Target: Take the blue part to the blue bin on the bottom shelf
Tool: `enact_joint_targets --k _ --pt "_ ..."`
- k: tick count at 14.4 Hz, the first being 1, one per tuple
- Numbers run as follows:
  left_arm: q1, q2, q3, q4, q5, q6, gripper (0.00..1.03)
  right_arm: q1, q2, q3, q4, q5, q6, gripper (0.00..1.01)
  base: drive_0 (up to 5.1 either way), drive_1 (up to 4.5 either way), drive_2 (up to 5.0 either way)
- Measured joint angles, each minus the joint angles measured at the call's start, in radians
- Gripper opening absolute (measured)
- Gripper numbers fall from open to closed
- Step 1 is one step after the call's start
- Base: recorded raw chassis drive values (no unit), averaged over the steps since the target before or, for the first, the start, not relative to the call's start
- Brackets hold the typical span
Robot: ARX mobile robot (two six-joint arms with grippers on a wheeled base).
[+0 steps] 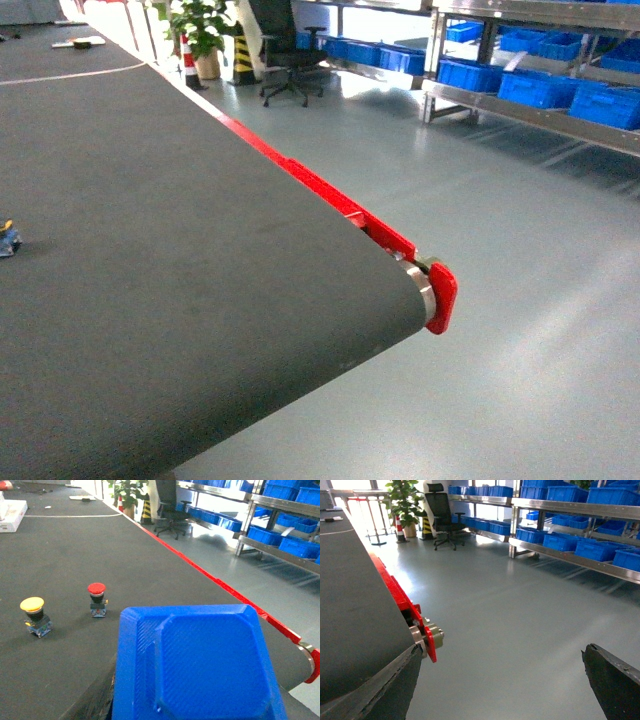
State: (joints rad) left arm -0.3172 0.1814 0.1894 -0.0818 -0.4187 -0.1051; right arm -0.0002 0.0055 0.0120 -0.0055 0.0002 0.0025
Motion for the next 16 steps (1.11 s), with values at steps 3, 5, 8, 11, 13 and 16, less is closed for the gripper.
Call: enact_joint_targets --k 3,5,8,11,13,16 --pt "0.000 0.000 0.000 0.000 0.000 0.000 0.44 0.000 0.000 0.000 0.000 0.000 0.000 0.98 -1.7 -1.68 -1.7" --pt "0.000 0.000 0.000 0.000 0.000 0.000 0.44 0.000 0.000 0.000 0.000 0.000 0.000 0.98 -1.7 -1.66 -1.7" --pt "0.000 0.000 0.000 0.000 0.000 0.000 0.44 0.000 0.000 0.000 0.000 0.000 0.000 0.98 -1.6 -1.61 -1.6" --pt "0.000 0.000 0.000 0.000 0.000 0.000 0.44 0.000 0.000 0.000 0.000 0.000 0.000 0.98 -1.7 -1.66 -1.7" --pt "0.000 0.000 0.000 0.000 0.000 0.000 0.44 0.000 0.000 0.000 0.000 0.000 0.000 0.98 -1.7 -1.66 -1.7" --pt "0.000 0.000 0.000 0.000 0.000 0.000 0.44 0.000 0.000 0.000 0.000 0.000 0.000 0.98 -1.6 -1.61 -1.6"
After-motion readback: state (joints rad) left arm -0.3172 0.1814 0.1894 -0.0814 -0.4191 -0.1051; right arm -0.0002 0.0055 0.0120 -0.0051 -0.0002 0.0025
